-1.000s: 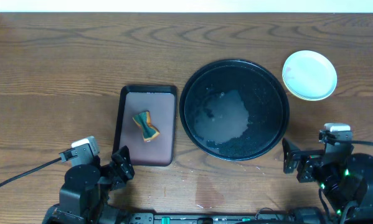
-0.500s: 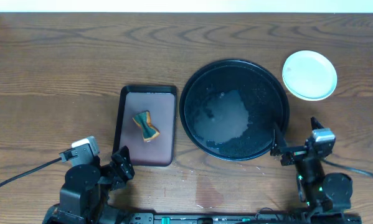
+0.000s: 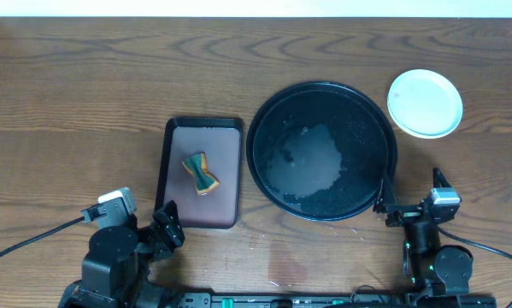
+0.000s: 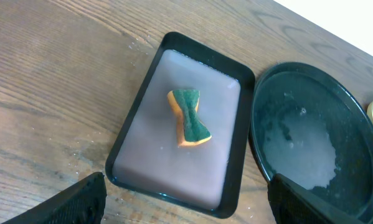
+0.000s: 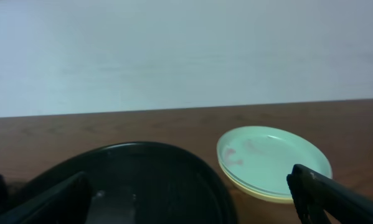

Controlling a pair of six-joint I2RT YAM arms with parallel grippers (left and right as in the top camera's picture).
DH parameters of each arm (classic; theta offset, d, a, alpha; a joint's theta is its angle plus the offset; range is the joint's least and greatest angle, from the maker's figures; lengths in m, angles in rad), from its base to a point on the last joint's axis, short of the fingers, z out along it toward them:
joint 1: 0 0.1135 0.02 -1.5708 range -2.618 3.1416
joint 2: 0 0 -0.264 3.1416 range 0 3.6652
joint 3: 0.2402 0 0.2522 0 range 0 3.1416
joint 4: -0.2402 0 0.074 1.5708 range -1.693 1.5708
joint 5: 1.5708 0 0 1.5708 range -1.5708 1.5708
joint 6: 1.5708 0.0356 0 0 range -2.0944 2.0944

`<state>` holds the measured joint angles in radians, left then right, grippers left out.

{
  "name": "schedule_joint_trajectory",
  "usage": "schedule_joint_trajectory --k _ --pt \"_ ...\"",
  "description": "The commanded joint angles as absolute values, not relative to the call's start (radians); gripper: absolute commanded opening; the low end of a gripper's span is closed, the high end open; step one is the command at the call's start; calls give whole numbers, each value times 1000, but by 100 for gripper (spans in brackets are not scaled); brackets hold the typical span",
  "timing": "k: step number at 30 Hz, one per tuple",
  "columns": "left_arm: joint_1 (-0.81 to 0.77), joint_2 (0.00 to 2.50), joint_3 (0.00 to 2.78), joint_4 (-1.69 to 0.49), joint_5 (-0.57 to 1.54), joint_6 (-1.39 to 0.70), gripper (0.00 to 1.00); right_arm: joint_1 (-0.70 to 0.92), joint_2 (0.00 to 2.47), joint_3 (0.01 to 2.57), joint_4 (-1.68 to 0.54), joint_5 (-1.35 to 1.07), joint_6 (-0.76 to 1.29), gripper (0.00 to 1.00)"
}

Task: Clean dirty plates on tray and stack at the side

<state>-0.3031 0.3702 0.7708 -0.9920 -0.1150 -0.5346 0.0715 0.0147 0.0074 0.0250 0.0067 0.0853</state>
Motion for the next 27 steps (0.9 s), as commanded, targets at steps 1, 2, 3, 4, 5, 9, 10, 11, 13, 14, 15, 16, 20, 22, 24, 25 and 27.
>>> schedule_joint_trajectory --k 1,2,3,4,5,9,10,11,13,14,15,16,20,22,24,25,27 --pt "-304 364 768 -994 -131 -535 84 64 6 5 -31 81 69 99" --pt "-304 364 768 -994 -131 -535 84 64 6 5 -74 91 68 99" --pt "-304 364 768 -994 -131 -535 84 63 6 5 -68 88 49 99" --pt "-304 364 768 -994 -131 -535 84 62 6 5 -68 86 39 99" --pt "-304 364 768 -994 -131 -535 84 60 6 6 -71 85 27 99" --pt "-304 364 768 -994 -131 -535 84 60 6 6 -68 78 25 99" --pt "-304 364 768 -994 -131 -535 84 60 6 6 -68 78 25 99" --pt "-304 364 768 -994 -131 -535 84 60 6 6 -68 78 25 99" --pt "-304 364 768 -994 -131 -535 84 60 6 6 -68 78 25 99" --pt "-304 364 768 -994 -131 -535 84 60 6 6 -68 78 25 99" --pt "-304 364 768 -994 -131 -535 84 60 6 6 -68 78 25 99" --pt "-304 364 768 -994 -131 -535 84 60 6 6 -68 78 25 99" --pt "-304 364 768 -994 -131 -535 84 60 6 6 -68 78 25 99" --pt "-304 364 768 -994 -131 -535 84 60 6 6 -68 78 25 99" --pt "-304 364 768 -994 -131 -535 84 60 6 6 -68 78 25 99" --pt "-304 364 768 -994 -131 -535 84 60 6 6 -68 78 25 99" --pt "-304 364 768 -994 -131 -535 84 60 6 6 -68 78 25 99"
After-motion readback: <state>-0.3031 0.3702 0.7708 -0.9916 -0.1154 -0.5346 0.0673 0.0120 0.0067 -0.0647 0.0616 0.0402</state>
